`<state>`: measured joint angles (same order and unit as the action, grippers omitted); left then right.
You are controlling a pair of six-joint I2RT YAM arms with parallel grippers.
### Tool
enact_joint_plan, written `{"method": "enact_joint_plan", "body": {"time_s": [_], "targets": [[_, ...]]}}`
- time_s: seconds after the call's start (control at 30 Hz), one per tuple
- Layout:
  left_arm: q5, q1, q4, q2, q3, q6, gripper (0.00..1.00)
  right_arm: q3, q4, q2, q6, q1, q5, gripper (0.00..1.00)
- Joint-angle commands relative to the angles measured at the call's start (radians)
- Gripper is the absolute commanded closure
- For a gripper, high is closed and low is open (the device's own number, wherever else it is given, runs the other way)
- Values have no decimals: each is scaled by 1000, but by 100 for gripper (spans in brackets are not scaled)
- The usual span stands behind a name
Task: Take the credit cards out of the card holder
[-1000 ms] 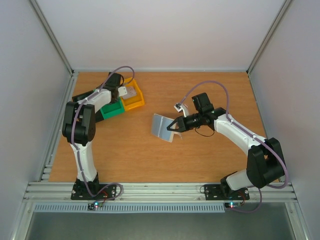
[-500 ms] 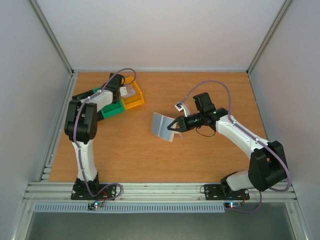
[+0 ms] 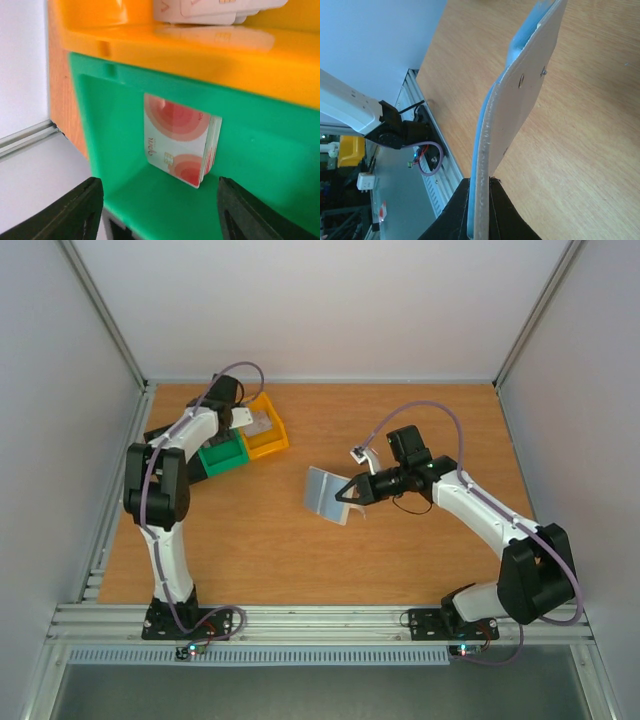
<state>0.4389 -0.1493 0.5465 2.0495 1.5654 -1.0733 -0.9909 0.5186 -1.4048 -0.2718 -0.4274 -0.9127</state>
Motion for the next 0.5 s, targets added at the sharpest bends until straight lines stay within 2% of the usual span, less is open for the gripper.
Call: {"method": "enact_joint_plan", "body": {"time_s": [0.0,0.03,0.07,0.1,0.37,0.43,0.47], "targets": [[-153,12,249,-97,107,106,35,-7,20,42,-23,-4,-3,99],[-170,14,270,-111,112,121,33,-8,24,43,-25,-5,-4,99],[-183,14,287,-127,113,126,15,-9,28,44,-28,-5,-6,99],[-193,14,302,-140,113,129,2,-10,33,46,-33,-5,-7,99],[-287,14,452,-227,174,179,0,-32,80,68,-68,-8,-23,99],[-411,17,561,-252,238,214,1,-35,86,87,-91,-13,-57,99],[-521,17,616,-264,277,234,1,-36,89,100,-106,-20,-83,99]]}}
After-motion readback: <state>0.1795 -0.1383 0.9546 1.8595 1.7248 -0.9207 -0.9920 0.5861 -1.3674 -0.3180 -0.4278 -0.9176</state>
